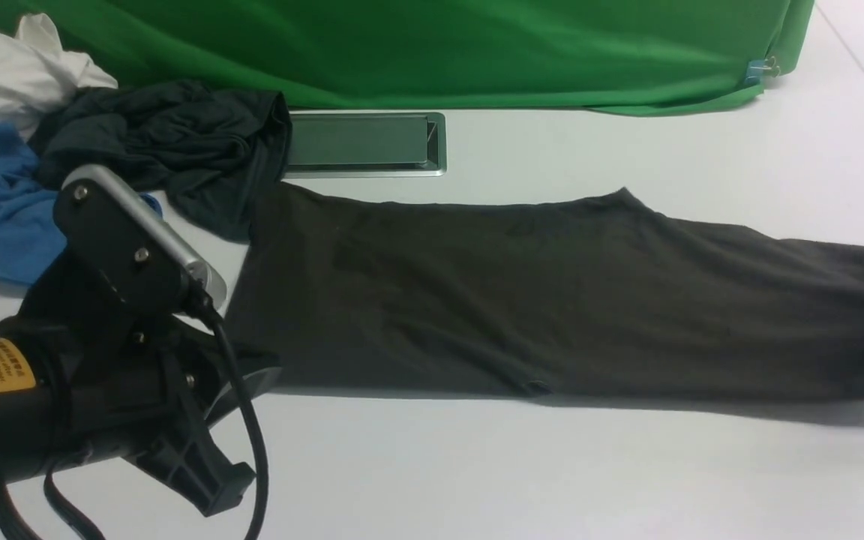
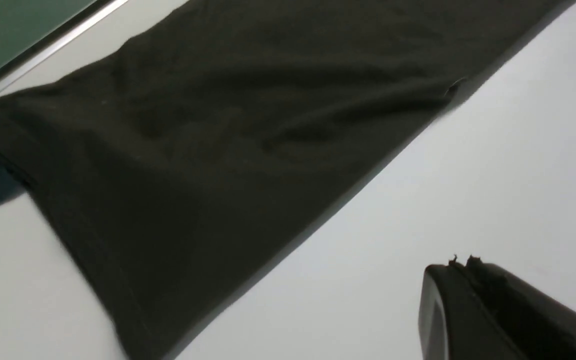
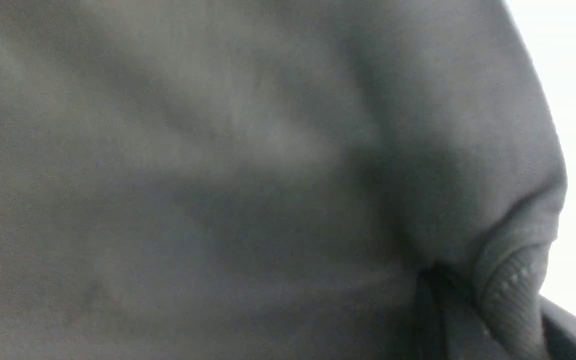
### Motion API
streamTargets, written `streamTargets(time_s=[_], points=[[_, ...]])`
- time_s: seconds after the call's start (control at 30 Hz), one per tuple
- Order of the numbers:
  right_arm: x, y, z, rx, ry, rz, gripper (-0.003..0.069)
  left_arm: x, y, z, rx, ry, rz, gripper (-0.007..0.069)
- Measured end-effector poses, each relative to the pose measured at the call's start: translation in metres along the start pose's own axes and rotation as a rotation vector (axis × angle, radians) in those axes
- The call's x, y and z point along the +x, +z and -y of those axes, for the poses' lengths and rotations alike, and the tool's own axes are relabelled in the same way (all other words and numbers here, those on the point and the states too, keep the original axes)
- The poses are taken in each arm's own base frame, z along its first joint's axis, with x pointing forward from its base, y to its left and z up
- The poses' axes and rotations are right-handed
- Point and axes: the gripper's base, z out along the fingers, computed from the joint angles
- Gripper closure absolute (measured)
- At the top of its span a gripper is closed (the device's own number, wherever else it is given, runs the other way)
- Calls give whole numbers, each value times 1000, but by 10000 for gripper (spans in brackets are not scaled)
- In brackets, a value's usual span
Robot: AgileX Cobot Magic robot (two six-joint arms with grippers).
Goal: Fold a long-sleeved shirt on a white desktop.
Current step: 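Fold the right end of the dark garment over onto its left end with the right gripper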
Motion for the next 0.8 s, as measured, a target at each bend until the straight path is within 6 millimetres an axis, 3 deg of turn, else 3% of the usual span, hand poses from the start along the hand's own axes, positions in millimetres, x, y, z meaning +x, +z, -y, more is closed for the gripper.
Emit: streamTargets(time_s=[0.07, 0.13, 0.37, 0.8], points=[[3, -17, 9, 41, 24, 32, 565, 0, 0, 0, 1, 1, -1, 606], [10, -50, 25, 99, 76, 108, 565, 0, -1, 0, 1, 0, 0, 606], [19, -82, 29, 111, 113, 186, 565, 0, -1, 0, 4, -3, -1, 606], [12, -114, -33, -133, 16, 326, 565, 0, -1, 0, 3, -2, 0, 606]])
